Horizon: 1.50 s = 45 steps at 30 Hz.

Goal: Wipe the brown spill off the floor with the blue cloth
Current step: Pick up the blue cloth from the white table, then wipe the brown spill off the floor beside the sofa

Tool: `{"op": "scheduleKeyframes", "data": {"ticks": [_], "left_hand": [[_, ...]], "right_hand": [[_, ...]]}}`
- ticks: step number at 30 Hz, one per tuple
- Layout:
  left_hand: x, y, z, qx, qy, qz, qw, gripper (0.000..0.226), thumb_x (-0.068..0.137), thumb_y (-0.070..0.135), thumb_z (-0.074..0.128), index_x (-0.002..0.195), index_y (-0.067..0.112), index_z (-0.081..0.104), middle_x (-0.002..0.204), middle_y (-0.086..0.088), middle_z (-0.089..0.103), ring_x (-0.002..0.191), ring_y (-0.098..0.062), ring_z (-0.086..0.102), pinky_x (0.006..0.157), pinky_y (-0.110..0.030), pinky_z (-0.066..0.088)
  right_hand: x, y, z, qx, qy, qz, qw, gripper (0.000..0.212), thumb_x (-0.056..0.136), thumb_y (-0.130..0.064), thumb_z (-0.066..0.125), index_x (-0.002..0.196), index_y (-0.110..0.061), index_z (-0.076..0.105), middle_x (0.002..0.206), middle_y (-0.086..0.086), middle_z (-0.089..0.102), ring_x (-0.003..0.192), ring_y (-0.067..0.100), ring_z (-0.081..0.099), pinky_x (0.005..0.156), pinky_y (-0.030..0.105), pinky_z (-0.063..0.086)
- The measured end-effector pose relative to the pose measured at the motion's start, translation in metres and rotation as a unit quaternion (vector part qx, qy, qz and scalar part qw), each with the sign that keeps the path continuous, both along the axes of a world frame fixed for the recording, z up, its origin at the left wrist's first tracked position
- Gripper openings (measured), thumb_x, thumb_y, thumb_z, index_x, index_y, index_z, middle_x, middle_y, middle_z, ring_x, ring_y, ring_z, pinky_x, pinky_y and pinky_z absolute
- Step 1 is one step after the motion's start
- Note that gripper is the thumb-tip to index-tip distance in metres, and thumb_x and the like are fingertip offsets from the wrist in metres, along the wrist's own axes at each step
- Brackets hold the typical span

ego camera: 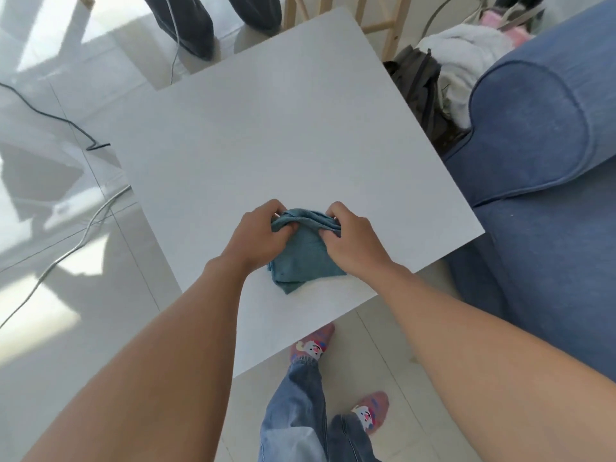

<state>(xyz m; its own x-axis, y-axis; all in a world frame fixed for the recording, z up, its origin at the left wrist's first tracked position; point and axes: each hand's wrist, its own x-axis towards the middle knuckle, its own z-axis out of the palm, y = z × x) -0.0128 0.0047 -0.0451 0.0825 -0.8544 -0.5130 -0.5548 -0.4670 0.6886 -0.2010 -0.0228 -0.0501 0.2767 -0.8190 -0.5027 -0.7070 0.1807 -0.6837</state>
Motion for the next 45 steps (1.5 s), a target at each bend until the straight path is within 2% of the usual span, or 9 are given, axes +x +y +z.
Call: {"op": "scheduleKeyframes", "data": {"ticks": [8, 11, 17, 20, 24, 28, 34, 43, 45], "left_hand": [[-0.096, -0.055, 0.021, 0.012, 0.112, -0.041, 0.993, 0.011, 0.095, 0.029, 0.066, 0.098, 0.018, 0.064, 0.097, -0.002, 0.072, 0.089, -0.018, 0.066, 0.077, -0.035, 0.053], [-0.149, -0.055, 0.026, 0.027, 0.152, -0.058, 0.986, 0.017, 0.093, 0.027, 0.07, 0.106, 0.019, 0.062, 0.104, 0.002, 0.071, 0.092, -0.015, 0.068, 0.072, -0.031, 0.055], [-0.254, -0.027, 0.033, 0.066, 0.198, -0.14, 0.968, 0.051, 0.089, 0.006, 0.073, 0.128, 0.024, 0.046, 0.11, 0.0, 0.057, 0.094, -0.016, 0.061, 0.062, -0.025, 0.051], [-0.302, -0.005, 0.028, 0.06, 0.212, -0.198, 0.955, 0.057, 0.088, -0.002, 0.07, 0.125, 0.033, 0.045, 0.122, -0.008, 0.059, 0.108, -0.026, 0.061, 0.073, -0.036, 0.056], [-0.356, 0.024, 0.013, 0.052, 0.194, -0.265, 0.943, 0.045, 0.09, -0.003, 0.067, 0.118, 0.032, 0.063, 0.127, 0.005, 0.06, 0.11, -0.009, 0.057, 0.085, -0.033, 0.054], [-0.394, 0.051, -0.019, 0.095, 0.125, -0.321, 0.934, 0.046, 0.084, 0.007, 0.078, 0.119, 0.036, 0.07, 0.127, 0.0, 0.062, 0.113, -0.021, 0.062, 0.093, -0.043, 0.057], [-0.441, 0.095, -0.087, 0.106, 0.09, -0.392, 0.909, 0.059, 0.079, 0.002, 0.081, 0.129, 0.028, 0.064, 0.125, -0.006, 0.059, 0.111, -0.024, 0.062, 0.091, -0.039, 0.057], [-0.461, 0.163, -0.273, 0.04, 0.062, -0.485, 0.872, 0.058, 0.088, 0.005, 0.073, 0.139, 0.024, 0.054, 0.131, 0.002, 0.044, 0.118, -0.018, 0.05, 0.094, -0.028, 0.047], [-0.468, 0.178, -0.314, 0.045, 0.073, -0.501, 0.862, 0.058, 0.088, 0.005, 0.071, 0.14, 0.024, 0.052, 0.131, 0.003, 0.041, 0.119, -0.021, 0.052, 0.081, -0.027, 0.054]], "right_hand": [[-0.091, 0.004, 0.022, -0.037, -0.066, -0.219, 0.973, 0.003, 0.098, -0.027, 0.054, 0.097, -0.028, 0.052, 0.089, -0.002, 0.067, 0.085, 0.019, 0.062, 0.069, 0.036, 0.049], [-0.144, 0.017, 0.026, -0.052, -0.066, -0.271, 0.959, 0.004, 0.097, -0.026, 0.058, 0.1, -0.027, 0.056, 0.091, -0.008, 0.066, 0.086, 0.01, 0.061, 0.067, 0.029, 0.046], [-0.254, 0.071, 0.028, -0.049, -0.109, -0.37, 0.921, 0.06, 0.088, -0.013, 0.068, 0.138, -0.042, 0.053, 0.128, -0.006, 0.067, 0.114, 0.013, 0.065, 0.1, 0.034, 0.051], [-0.304, 0.106, 0.027, -0.046, -0.1, -0.378, 0.919, 0.053, 0.09, -0.008, 0.068, 0.133, -0.039, 0.064, 0.129, -0.014, 0.068, 0.118, 0.007, 0.064, 0.107, 0.033, 0.048], [-0.352, 0.152, 0.013, -0.021, -0.082, -0.415, 0.906, 0.038, 0.091, -0.014, 0.07, 0.122, -0.036, 0.071, 0.122, -0.018, 0.068, 0.111, 0.004, 0.064, 0.103, 0.032, 0.05], [-0.388, 0.198, -0.008, -0.002, -0.081, -0.425, 0.901, 0.04, 0.092, -0.011, 0.069, 0.127, -0.031, 0.068, 0.124, -0.015, 0.065, 0.101, 0.0, 0.061, 0.084, 0.004, 0.044], [-0.418, 0.259, -0.077, 0.0, -0.047, -0.448, 0.893, 0.045, 0.092, -0.009, 0.067, 0.133, -0.03, 0.064, 0.137, -0.006, 0.06, 0.122, 0.013, 0.057, 0.107, 0.031, 0.044], [-0.414, 0.338, -0.267, -0.036, -0.02, -0.501, 0.864, 0.044, 0.096, -0.001, 0.055, 0.132, -0.026, 0.062, 0.128, -0.01, 0.055, 0.118, 0.009, 0.052, 0.092, 0.009, 0.035], [-0.418, 0.354, -0.309, -0.047, -0.015, -0.506, 0.861, 0.044, 0.096, -0.001, 0.054, 0.132, -0.026, 0.061, 0.127, -0.009, 0.055, 0.115, 0.013, 0.055, 0.087, 0.004, 0.036]]}}
